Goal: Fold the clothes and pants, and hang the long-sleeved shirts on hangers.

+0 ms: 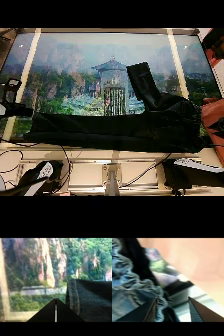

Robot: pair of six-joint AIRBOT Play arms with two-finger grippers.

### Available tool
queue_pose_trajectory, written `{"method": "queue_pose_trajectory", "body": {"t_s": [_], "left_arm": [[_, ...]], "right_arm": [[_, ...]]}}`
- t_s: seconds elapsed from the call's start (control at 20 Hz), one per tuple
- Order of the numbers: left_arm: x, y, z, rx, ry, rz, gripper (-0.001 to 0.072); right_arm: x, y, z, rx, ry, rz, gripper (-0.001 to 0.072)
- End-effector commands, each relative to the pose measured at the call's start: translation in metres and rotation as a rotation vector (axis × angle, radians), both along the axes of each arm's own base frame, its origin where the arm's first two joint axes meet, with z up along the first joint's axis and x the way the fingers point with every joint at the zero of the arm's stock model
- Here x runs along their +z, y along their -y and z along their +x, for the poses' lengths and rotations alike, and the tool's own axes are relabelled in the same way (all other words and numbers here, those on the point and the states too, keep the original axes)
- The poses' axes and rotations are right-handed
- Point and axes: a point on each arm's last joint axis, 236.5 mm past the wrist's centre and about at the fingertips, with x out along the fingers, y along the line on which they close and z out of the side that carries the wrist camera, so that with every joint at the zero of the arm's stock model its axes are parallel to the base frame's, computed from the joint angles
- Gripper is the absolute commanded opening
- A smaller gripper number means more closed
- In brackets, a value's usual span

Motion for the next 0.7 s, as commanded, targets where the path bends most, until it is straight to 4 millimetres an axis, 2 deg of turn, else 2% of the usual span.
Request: {"method": "queue_pose_trajectory", "body": {"t_s": [0.0,0.1,0.3,0.5,0.65], "left_arm": [[-0.008,0.018,-0.008,0.014,-0.037,-0.094,0.0031],[-0.01,0.032,-0.009,0.024,-0.036,-0.166,0.0031],[-0.007,0.054,-0.002,0.039,-0.003,-0.278,0.0031],[-0.003,0.068,0.006,0.052,0.032,-0.356,0.0031],[0.005,0.09,0.016,0.061,0.076,-0.468,0.0031]], "right_arm": [[-0.013,-0.018,0.009,-0.033,0.062,0.195,0.049],[-0.026,-0.024,0.013,-0.009,0.049,0.238,0.0519],[-0.047,-0.034,0.027,0.068,0.045,0.245,0.0523],[-0.072,-0.045,0.029,0.123,-0.015,0.274,0.0522],[-0.082,-0.053,0.03,0.128,-0.019,0.321,0.0521]]}}
